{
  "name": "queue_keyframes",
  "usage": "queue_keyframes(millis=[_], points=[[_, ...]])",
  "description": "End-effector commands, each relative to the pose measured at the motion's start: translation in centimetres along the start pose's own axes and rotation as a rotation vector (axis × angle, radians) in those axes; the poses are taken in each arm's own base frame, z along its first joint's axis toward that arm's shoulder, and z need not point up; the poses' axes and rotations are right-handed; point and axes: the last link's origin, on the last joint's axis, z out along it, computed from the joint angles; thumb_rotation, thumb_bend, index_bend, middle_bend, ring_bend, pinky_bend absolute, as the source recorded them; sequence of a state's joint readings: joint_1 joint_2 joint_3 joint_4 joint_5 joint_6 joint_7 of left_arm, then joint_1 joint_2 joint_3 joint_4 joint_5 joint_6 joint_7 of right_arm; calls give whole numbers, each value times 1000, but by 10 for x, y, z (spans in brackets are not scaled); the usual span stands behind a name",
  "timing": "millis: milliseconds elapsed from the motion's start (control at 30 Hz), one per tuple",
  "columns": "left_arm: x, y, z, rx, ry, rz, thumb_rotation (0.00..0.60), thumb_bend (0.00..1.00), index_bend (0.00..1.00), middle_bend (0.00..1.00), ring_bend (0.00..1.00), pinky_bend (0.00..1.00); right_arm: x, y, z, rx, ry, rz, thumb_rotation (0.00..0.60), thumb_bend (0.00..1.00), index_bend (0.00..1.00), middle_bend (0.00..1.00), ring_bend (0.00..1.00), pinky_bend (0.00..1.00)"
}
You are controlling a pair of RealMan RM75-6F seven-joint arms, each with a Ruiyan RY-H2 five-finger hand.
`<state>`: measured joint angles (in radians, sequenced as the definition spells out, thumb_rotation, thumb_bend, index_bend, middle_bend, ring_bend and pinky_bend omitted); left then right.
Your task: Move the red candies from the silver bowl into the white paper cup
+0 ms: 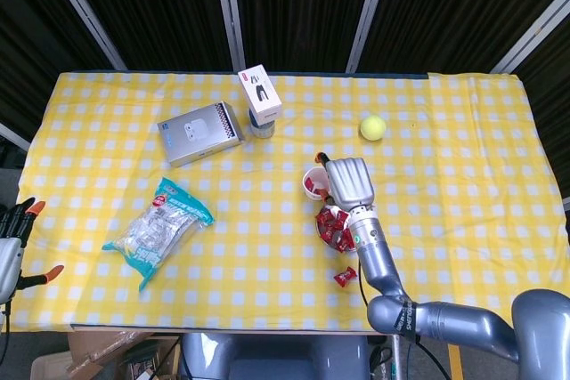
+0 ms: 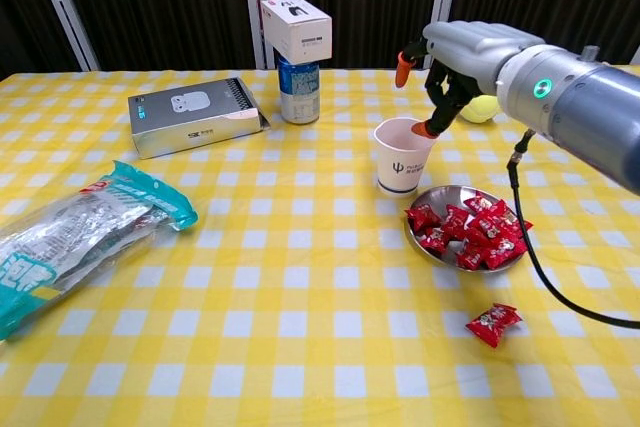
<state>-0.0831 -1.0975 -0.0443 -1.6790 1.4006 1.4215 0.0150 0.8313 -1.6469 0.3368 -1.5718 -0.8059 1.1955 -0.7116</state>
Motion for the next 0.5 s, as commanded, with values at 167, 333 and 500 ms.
queue_keyframes(millis=[167, 333, 500], points=[[0, 4, 0, -8, 14, 2, 600, 38, 0, 0, 0, 0, -4, 8, 1, -30, 49, 4, 600, 316, 329, 790, 895, 906], [0, 4, -2, -26, 33, 17, 600, 39, 0, 0, 0, 0, 0, 8, -12, -6, 80, 30, 600, 316, 330, 790, 895, 906], [0, 1, 0, -15, 28, 5, 600, 39, 0, 0, 0, 0, 12, 13, -49, 100, 70, -32, 600, 317, 335, 790, 895, 905]])
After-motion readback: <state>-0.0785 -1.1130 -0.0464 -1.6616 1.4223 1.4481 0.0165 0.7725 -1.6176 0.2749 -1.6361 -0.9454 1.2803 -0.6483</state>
